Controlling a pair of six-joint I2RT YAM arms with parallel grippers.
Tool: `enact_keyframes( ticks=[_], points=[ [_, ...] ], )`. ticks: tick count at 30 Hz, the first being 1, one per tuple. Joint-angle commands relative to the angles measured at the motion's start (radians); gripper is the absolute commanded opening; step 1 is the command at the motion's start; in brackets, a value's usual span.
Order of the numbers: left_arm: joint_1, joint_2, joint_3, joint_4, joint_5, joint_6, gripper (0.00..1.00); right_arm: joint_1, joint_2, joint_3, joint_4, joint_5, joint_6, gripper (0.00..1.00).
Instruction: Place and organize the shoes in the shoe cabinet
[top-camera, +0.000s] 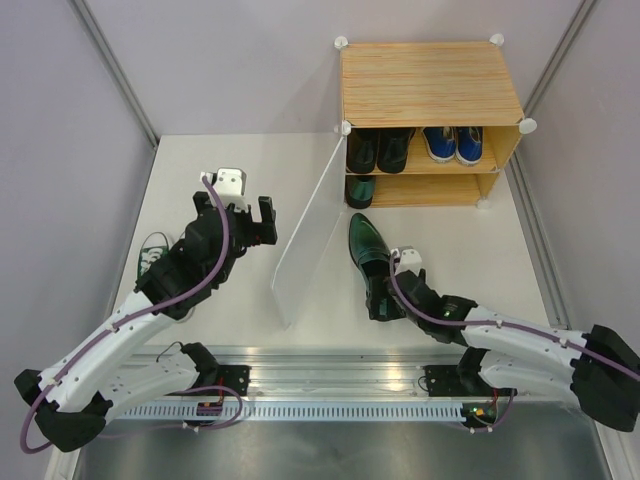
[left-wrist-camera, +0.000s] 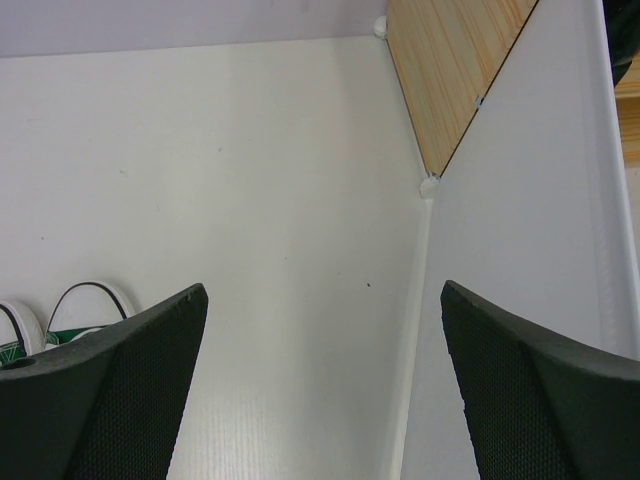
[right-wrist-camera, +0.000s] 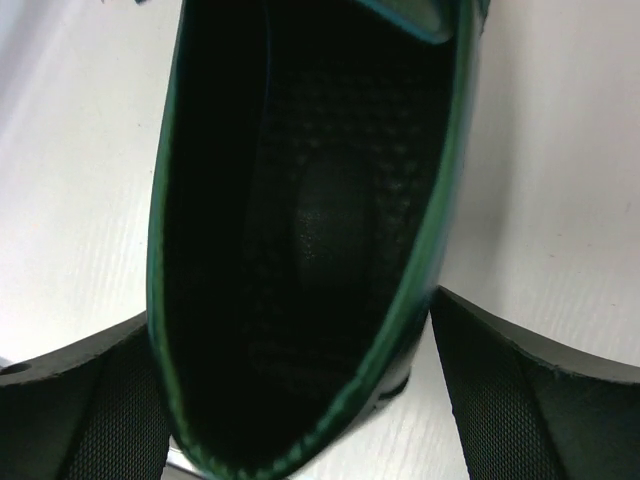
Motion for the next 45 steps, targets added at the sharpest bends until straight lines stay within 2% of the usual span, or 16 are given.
enact_keyframes(
  ticks=[1,10,18,20,22,23,25,29,32,33,35,36,38,45],
  points=[
    [0.004,-0.001,-0.005,0.038,0.011,-0.011,1.00,0.031,0.082,0.012,0.112,0.082,0.012,0.98],
    [0.002,0.011,-0.005,0.035,0.049,-0.015,1.00,0.045,0.266,0.075,0.131,0.242,0.045,0.98],
    [0.002,0.013,-0.003,0.035,0.068,-0.014,1.00,0.043,0.337,0.083,0.227,0.247,0.027,0.97],
    [0.004,0.013,-0.003,0.035,0.072,-0.012,1.00,0.043,0.366,0.087,0.249,0.231,0.021,0.91],
    [0.002,0.011,-0.005,0.035,0.075,-0.011,0.99,0.043,0.393,0.087,0.266,0.222,0.022,0.81],
    [0.004,0.011,-0.005,0.034,0.075,-0.009,0.99,0.045,0.400,0.089,0.269,0.219,0.022,0.70],
    [0.004,0.011,-0.005,0.034,0.078,-0.009,0.99,0.043,0.407,0.087,0.269,0.219,0.032,0.61],
    [0.002,0.011,-0.006,0.034,0.081,-0.006,1.00,0.040,0.378,0.063,0.266,0.213,0.048,0.54],
    [0.004,0.010,-0.007,0.034,0.086,-0.005,1.00,0.022,0.332,0.031,0.257,0.204,0.084,0.39],
    [0.002,0.010,-0.007,0.034,0.088,-0.003,1.00,0.017,0.320,0.023,0.253,0.199,0.100,0.29],
    [0.004,0.010,-0.007,0.032,0.088,-0.003,1.00,0.004,0.271,-0.001,0.229,0.195,0.120,0.19],
    [0.002,0.008,-0.008,0.032,0.088,-0.003,0.99,-0.001,0.251,-0.009,0.218,0.194,0.131,0.10],
    [0.004,0.010,-0.008,0.034,0.089,-0.003,0.99,-0.016,0.177,-0.046,0.200,0.193,0.166,0.01],
    [0.002,0.011,-0.008,0.035,0.097,-0.001,0.99,-0.111,-0.094,-0.173,0.198,0.170,0.236,0.01]
  ],
)
